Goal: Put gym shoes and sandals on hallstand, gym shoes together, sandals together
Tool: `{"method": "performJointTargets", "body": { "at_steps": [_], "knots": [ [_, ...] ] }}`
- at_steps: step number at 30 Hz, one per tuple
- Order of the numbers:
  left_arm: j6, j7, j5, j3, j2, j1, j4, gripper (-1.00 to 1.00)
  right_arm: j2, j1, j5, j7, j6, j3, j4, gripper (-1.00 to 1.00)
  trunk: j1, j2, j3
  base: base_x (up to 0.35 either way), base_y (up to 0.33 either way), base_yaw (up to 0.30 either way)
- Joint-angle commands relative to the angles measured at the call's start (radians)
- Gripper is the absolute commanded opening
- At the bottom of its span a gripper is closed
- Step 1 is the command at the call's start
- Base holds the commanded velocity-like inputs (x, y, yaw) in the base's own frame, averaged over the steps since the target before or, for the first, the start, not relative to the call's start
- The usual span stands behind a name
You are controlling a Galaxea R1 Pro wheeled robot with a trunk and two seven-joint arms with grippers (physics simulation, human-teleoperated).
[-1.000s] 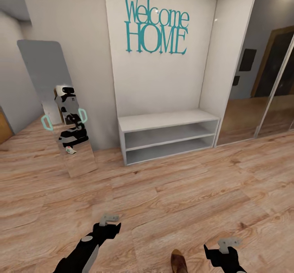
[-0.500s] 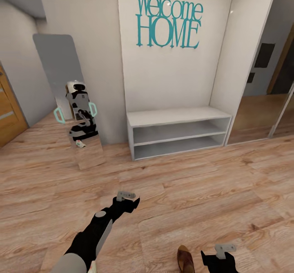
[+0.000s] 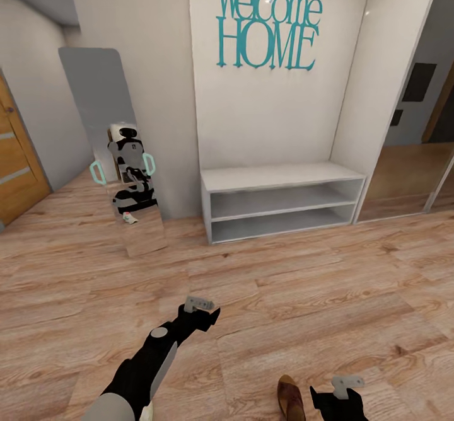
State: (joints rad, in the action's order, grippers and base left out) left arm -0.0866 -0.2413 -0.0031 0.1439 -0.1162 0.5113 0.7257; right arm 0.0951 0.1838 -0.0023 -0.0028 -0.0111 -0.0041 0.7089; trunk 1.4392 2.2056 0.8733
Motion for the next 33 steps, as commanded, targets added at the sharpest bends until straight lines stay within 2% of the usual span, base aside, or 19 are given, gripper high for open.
{"method": "performJointTargets", "body": {
  "at_steps": [1, 27, 33],
  "knots": [
    [-0.007, -0.004, 0.0, -0.001, 0.0, 0.0, 0.002, 1.0, 0.0, 0.0, 0.0, 0.0, -0.001, 0.0, 0.001, 1.0, 0.0, 0.0, 0.001, 0.0, 0.0, 0.004],
    [-0.002, -0.015, 0.006, -0.001, 0.004, 0.0, -0.008, 1.0, 0.001, 0.0, -0.007, 0.001, 0.001, -0.001, 0.008, 1.0, 0.0, 0.0, 0.001, 0.0, 0.0, 0.0],
    [-0.001, -0.015, 0.006, -0.002, 0.004, 0.0, -0.005, 1.0, 0.001, 0.0, -0.007, 0.001, 0.001, -0.001, 0.007, 1.0, 0.0, 0.0, 0.001, 0.0, 0.107, 0.0]
  ]
}}
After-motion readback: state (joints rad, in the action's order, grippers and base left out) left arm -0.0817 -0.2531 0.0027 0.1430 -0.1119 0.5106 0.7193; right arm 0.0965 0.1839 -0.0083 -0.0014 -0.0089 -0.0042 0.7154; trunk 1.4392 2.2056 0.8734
